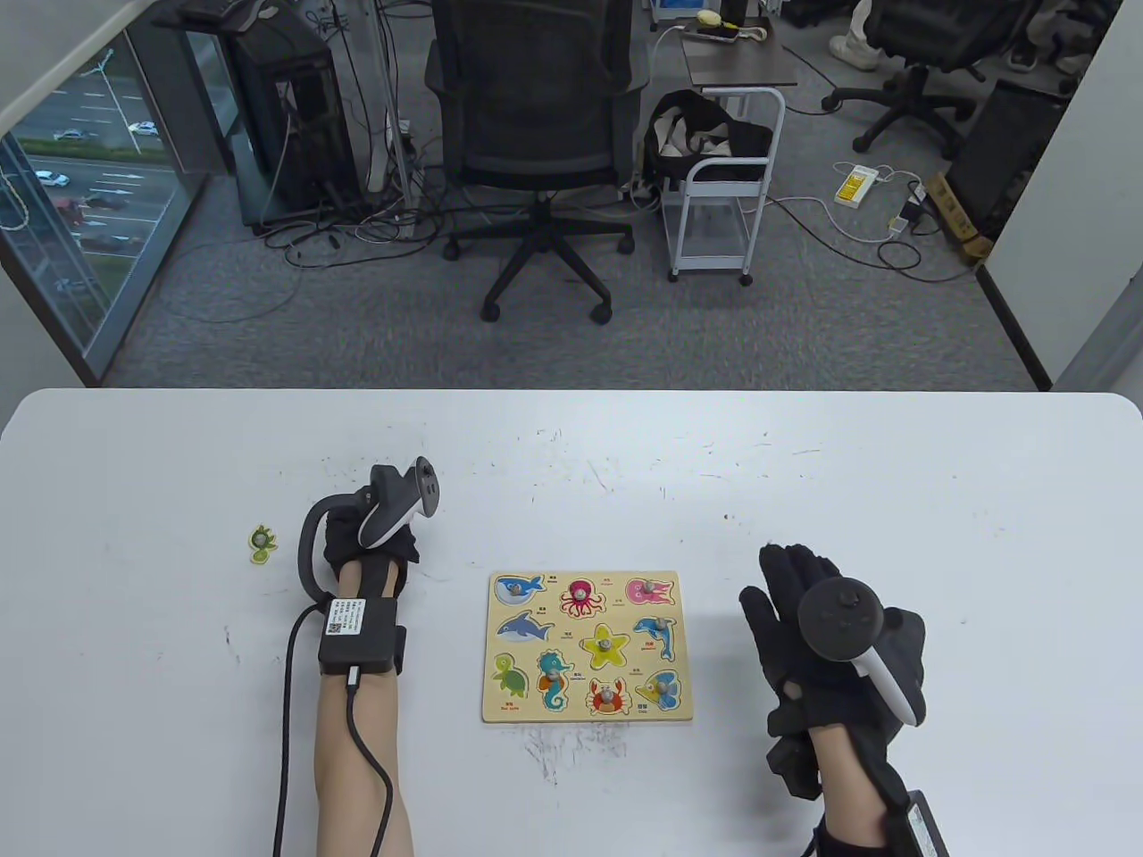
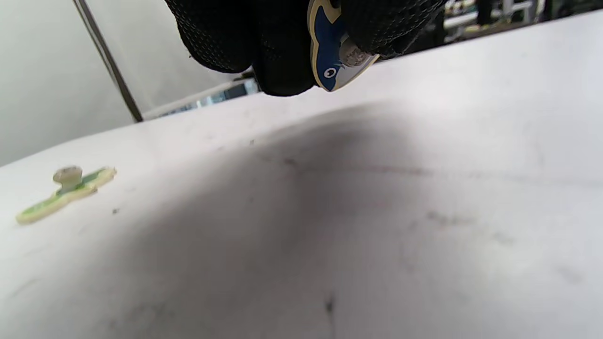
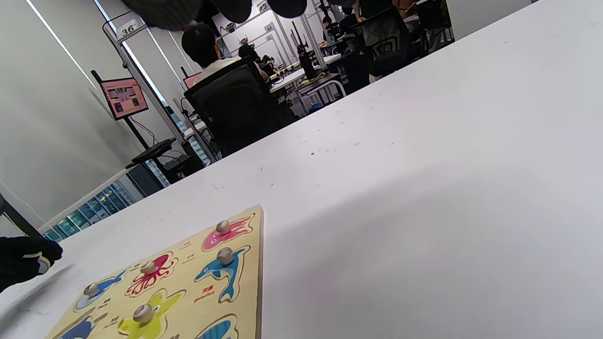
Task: Fit puzzle pieces into frame
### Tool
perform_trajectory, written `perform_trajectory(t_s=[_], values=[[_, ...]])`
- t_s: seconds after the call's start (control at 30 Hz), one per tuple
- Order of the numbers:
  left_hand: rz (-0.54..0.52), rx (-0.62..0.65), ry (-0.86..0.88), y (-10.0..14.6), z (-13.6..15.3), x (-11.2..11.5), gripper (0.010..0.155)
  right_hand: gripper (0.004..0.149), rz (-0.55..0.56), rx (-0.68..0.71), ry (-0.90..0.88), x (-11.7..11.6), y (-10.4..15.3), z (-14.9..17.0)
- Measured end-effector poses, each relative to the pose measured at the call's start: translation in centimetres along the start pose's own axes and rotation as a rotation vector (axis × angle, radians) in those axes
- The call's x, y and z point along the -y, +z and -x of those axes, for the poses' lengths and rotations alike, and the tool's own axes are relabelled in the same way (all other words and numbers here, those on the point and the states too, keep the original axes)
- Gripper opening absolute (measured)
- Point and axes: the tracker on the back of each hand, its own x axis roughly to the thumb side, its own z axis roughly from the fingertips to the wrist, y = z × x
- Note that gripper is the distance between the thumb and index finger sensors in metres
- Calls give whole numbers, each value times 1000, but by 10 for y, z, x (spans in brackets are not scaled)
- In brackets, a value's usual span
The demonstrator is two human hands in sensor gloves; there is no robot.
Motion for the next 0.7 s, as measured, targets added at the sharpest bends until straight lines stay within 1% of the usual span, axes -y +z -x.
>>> perform_trajectory(t_s=[0.07,0.23,0.4,0.47,0.6,0.7], values=[[-45,21,30,7,0,-9,52,62,6,11,-6,2,2,-1],[-133,109,167,37,-5,-38,52,62,32,55,6,6,8,-9],[-199,207,271,73,-18,-62,53,62,55,106,1,12,15,-15],[-226,260,337,92,-25,-71,53,61,65,131,-8,15,18,-18],[-281,344,457,125,-35,-82,53,61,74,162,-8,17,21,-21],[-316,388,481,147,-40,-87,54,61,74,190,-15,18,23,-24]])
